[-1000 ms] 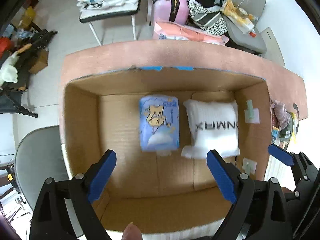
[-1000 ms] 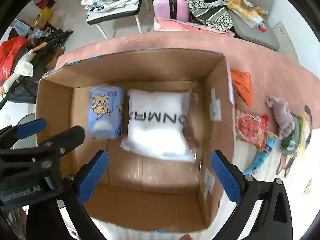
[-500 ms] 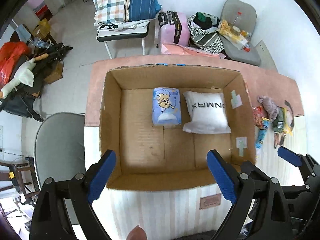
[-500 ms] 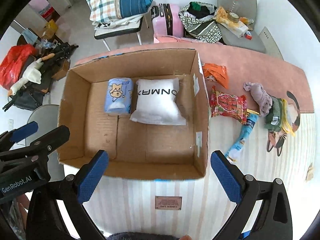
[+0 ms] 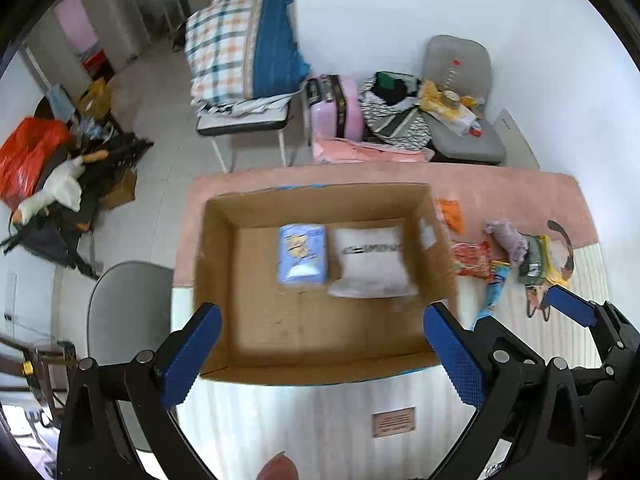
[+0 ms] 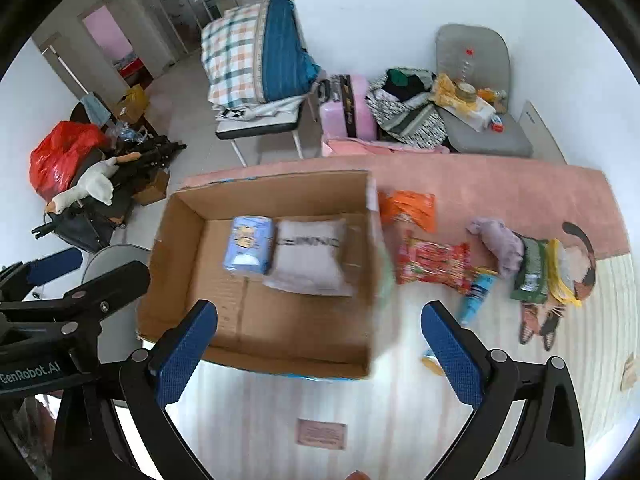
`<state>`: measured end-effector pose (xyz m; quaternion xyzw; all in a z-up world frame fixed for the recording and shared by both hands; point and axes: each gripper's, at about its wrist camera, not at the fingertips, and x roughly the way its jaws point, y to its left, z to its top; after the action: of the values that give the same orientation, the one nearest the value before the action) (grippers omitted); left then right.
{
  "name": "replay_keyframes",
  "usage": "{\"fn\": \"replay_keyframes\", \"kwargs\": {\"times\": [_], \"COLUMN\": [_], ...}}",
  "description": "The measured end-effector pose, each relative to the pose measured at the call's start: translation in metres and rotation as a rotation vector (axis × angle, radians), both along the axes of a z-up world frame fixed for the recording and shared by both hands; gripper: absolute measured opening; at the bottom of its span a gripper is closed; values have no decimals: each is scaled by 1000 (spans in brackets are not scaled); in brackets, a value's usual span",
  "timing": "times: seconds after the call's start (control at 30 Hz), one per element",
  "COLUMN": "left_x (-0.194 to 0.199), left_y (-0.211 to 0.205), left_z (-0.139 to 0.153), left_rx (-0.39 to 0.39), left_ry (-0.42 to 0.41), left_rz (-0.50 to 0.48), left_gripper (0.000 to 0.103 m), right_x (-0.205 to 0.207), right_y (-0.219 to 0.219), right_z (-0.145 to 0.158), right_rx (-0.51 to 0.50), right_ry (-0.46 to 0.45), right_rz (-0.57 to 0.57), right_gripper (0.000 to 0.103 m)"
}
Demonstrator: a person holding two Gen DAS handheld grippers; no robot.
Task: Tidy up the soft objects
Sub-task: 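Grasp the green snack bag with the left tool while the right tool grasps the glitter sponge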
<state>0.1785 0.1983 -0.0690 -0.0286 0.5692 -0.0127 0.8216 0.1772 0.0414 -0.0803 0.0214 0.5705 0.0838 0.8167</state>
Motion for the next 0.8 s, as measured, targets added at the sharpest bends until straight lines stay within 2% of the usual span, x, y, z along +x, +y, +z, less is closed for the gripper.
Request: {"fn": "replay_keyframes", "kwargs": {"times": [0.13, 0.23, 0.37, 0.47, 0.53, 0.6, 0.7, 0.77, 0.8], "left_x": [16, 31, 53, 69, 81, 95, 120, 133, 137], "left_y": [-62, -115, -191, -242, -270, -293, -327, -346, -354], "left_z": [1, -14, -54, -94, -117, -134, -157, -173, -180], "left_rx": [4, 16, 24, 24, -18, -76, -118, -150, -160], "left_ry": [3, 36, 121, 217, 292, 346, 411, 460, 480], "left_rz": [-66, -112, -211, -274, -291, -288, -281, -268, -266], "left_gripper": [103, 103, 103, 100, 97, 91, 76, 58, 56], "right_x": [11, 18, 39, 55, 66, 75, 97, 112, 117], "right_y": [-76, -136, -235, -297, -332, -357, -388, -398, -402], "right_z": [-3, -7, -30, -52, -67, -82, -111, -133, -144], "right_rx": [-17, -90, -137, -141, -154, -157, -135, -124, -119], "right_ry": [71, 68, 147, 204, 231, 252, 295, 330, 350], "right_rz": [-69, -135, -231, -284, -297, -295, -287, -286, -279], "right_gripper": [103, 103, 103, 103, 102, 96, 87, 82, 80]}}
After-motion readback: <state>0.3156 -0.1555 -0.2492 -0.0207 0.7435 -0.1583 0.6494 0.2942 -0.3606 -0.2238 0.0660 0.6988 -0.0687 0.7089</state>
